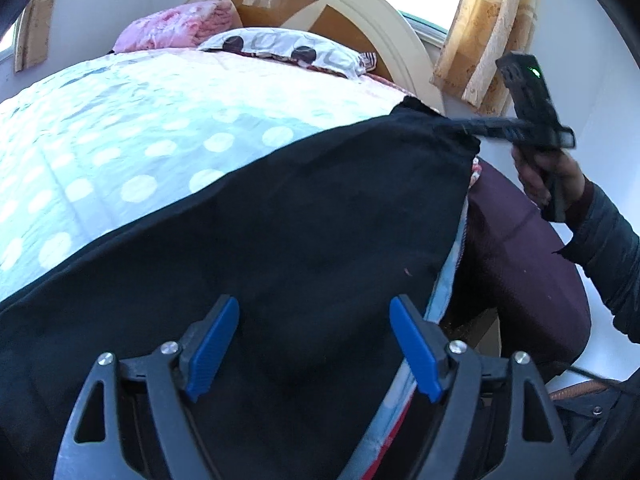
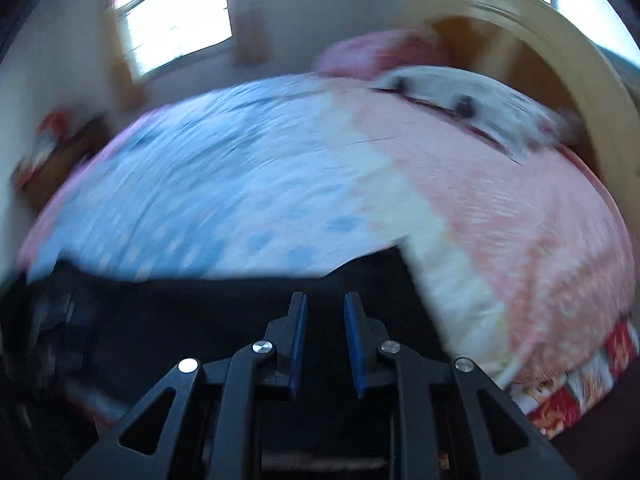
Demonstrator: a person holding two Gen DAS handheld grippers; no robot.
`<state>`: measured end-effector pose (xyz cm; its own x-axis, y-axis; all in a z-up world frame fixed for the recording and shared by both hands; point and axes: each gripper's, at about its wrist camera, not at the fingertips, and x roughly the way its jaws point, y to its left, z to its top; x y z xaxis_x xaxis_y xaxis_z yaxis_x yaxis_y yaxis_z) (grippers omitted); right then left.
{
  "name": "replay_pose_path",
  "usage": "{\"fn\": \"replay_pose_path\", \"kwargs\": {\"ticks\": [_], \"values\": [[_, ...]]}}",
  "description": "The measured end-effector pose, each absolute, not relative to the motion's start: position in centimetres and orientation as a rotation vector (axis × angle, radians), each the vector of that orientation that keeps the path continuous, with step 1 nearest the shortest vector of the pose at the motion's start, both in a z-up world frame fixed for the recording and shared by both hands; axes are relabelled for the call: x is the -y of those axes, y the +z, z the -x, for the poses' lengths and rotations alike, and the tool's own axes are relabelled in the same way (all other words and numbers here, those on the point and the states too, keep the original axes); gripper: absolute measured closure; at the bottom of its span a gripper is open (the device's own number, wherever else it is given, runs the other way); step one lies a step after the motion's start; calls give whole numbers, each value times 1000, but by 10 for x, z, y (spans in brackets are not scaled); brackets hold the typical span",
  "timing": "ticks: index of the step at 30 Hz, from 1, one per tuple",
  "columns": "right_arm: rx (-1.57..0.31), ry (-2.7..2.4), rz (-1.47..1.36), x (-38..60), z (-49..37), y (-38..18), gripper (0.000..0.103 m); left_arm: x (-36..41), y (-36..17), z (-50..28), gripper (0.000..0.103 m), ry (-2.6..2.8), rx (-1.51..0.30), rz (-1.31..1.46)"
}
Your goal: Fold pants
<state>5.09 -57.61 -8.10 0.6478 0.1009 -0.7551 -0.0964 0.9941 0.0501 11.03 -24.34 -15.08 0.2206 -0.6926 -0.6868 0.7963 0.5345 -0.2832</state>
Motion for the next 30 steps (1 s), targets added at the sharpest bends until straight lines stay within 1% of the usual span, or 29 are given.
{"fn": "replay_pose_path", "kwargs": {"ticks": [3,5,6,7,8,9,11,15,16,17,18,19,20,21,25,28,30], "values": [[-885,149,41,566,-45,-88,82,250,-146,-111,22,-1057,-871,-125],[-862,122,-23,580,-46,-80,82,254,-144,-111,22,-1068,-871,-127],[-831,124,-101,595,-46,-73,79,256,-143,-110,22,-1072,-872,-129],[-803,123,-203,614,-46,-67,73,258,-144,-109,22,-1077,-875,-134],[-793,106,-268,627,-48,-65,57,260,-145,-109,22,-1077,-879,-141],[-780,63,-349,645,-50,-62,47,261,-146,-109,22,-1075,-880,-148],[-785,12,-434,669,-57,-62,47,261,-147,-109,22,-1074,-876,-157],[-952,75,-553,690,-90,-93,47,259,-148,-111,22,-1066,-875,-145],[-959,89,-567,690,-94,-99,49,259,-148,-112,22,-1064,-875,-144],[-950,87,-555,690,-95,-98,66,259,-148,-112,22,-1063,-874,-143],[-957,101,-549,687,-96,-98,78,259,-149,-112,22,-1061,-874,-145],[-948,105,-538,684,-95,-96,80,259,-149,-112,22,-1060,-872,-148],[-932,106,-524,681,-93,-92,89,259,-150,-112,22,-1061,-871,-149],[-908,102,-505,676,-89,-86,90,258,-150,-112,22,-1061,-870,-148],[-836,105,-459,662,-76,-71,91,261,-150,-112,19,-1060,-866,-149],[-899,35,-442,666,-79,-87,87,264,-148,-111,19,-1054,-862,-160],[-902,12,-514,682,-76,-97,68,261,-144,-110,19,-1045,-857,-155]]}}
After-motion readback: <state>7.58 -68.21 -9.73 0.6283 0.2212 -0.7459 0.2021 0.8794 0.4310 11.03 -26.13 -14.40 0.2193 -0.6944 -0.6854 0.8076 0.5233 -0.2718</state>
